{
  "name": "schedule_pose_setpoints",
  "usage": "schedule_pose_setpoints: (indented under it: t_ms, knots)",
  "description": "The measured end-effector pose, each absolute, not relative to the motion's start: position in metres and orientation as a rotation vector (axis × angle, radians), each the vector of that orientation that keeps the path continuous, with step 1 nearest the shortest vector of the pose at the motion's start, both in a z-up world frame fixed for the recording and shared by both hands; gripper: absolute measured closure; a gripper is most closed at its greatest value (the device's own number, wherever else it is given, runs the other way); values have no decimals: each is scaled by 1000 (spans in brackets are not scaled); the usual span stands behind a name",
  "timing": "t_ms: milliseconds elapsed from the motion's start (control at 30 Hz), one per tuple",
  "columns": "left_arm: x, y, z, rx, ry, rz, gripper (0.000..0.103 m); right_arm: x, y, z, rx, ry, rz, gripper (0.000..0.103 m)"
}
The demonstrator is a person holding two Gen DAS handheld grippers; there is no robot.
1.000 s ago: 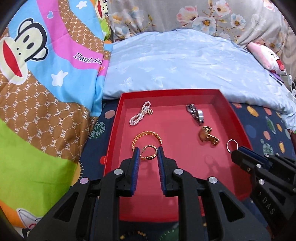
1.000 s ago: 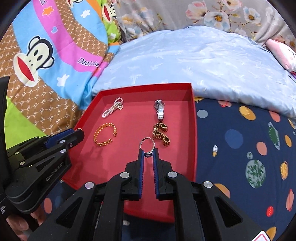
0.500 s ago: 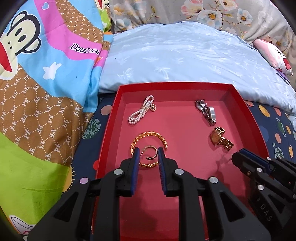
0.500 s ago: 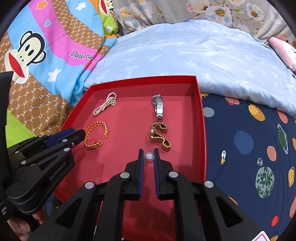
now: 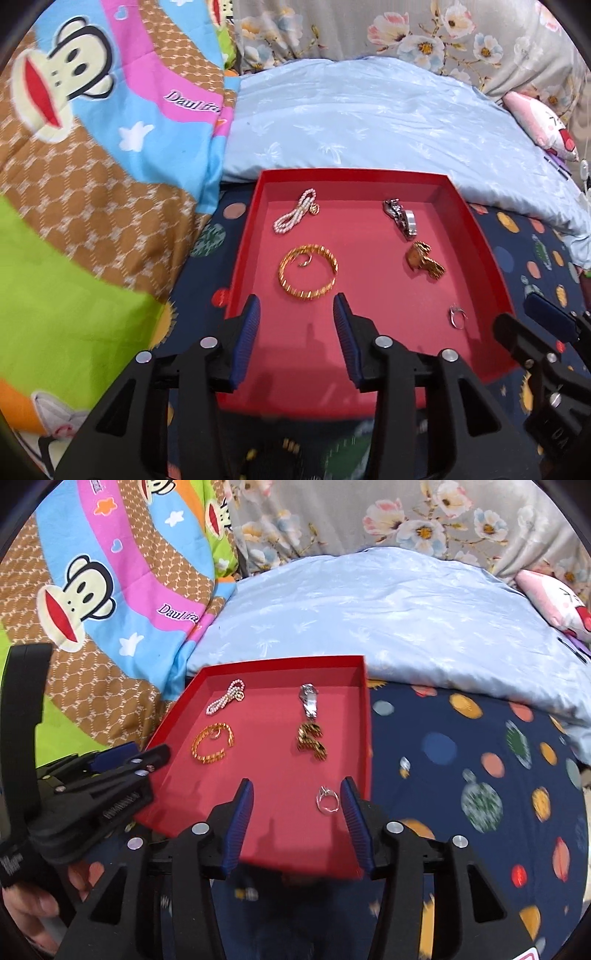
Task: Organize jewelry
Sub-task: 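Carry both pieces into the red tray and open both tools, then move both open tools back over the remaining jewelry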
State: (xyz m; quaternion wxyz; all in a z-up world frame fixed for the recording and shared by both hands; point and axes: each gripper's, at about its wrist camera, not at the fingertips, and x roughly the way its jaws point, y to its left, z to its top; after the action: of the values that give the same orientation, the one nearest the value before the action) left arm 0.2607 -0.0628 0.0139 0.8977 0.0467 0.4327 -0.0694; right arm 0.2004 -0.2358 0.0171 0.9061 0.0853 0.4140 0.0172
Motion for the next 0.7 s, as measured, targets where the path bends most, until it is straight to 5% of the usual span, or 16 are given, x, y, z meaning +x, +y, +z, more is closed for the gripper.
schedule_pose_setpoints:
  t_ms: [700]
  knots:
    - [116,19,-25,29,1056,-96,60,47,-240,-25,226,991,-33,54]
